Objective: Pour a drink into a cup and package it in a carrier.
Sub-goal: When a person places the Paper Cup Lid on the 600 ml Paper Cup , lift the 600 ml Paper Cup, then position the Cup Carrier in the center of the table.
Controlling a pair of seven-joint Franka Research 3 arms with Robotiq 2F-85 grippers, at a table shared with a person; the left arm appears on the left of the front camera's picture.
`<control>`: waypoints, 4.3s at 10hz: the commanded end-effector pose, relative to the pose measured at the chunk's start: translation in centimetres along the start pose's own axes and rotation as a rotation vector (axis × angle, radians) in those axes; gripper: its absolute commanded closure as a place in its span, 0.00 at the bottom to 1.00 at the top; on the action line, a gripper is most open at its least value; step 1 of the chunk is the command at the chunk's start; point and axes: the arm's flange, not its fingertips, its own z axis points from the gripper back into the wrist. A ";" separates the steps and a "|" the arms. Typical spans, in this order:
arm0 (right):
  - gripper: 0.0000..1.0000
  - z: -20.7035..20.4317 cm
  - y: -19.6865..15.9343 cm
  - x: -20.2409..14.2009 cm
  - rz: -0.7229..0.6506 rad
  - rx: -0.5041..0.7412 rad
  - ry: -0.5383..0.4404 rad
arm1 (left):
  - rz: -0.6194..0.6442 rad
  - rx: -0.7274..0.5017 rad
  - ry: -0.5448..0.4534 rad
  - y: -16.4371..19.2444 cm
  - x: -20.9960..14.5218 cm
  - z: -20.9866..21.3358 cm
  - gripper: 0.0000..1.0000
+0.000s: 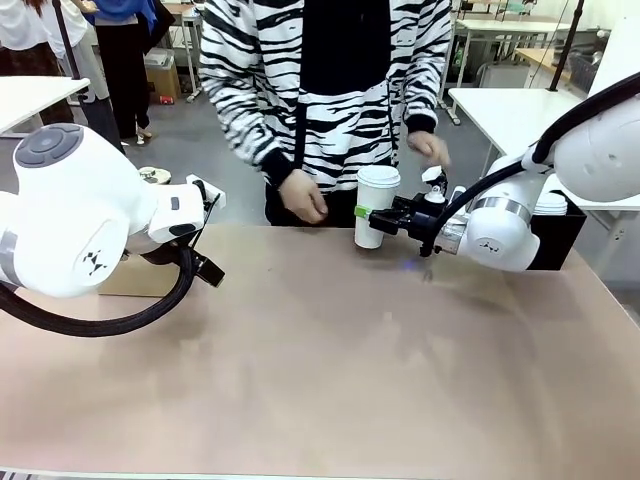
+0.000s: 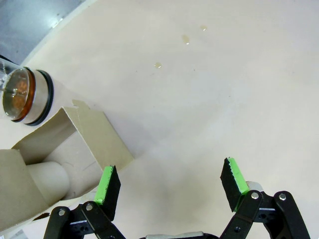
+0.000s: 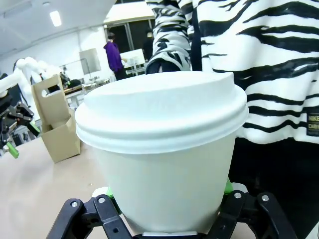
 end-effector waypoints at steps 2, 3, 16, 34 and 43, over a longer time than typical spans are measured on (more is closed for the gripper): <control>0.20 -0.2 0.1 0.7 0.002 0.000 -0.006 | 0.000 -0.002 -0.002 0.0 0.0 0.1 0.00; 0.20 -0.2 0.1 0.7 0.002 0.000 -0.006 | 0.000 -0.002 -0.002 0.0 0.0 0.1 0.00; 0.20 -0.2 0.1 0.7 0.002 0.000 -0.006 | 0.000 -0.002 -0.002 0.0 0.0 0.1 0.00; 0.19 8.8 19.3 29.4 0.140 0.082 -0.001 | 0.000 -0.002 -0.002 0.0 0.0 0.1 0.00; 0.19 8.7 19.7 29.8 0.164 0.087 -0.022 | 0.000 -0.002 -0.002 0.0 0.0 0.1 0.00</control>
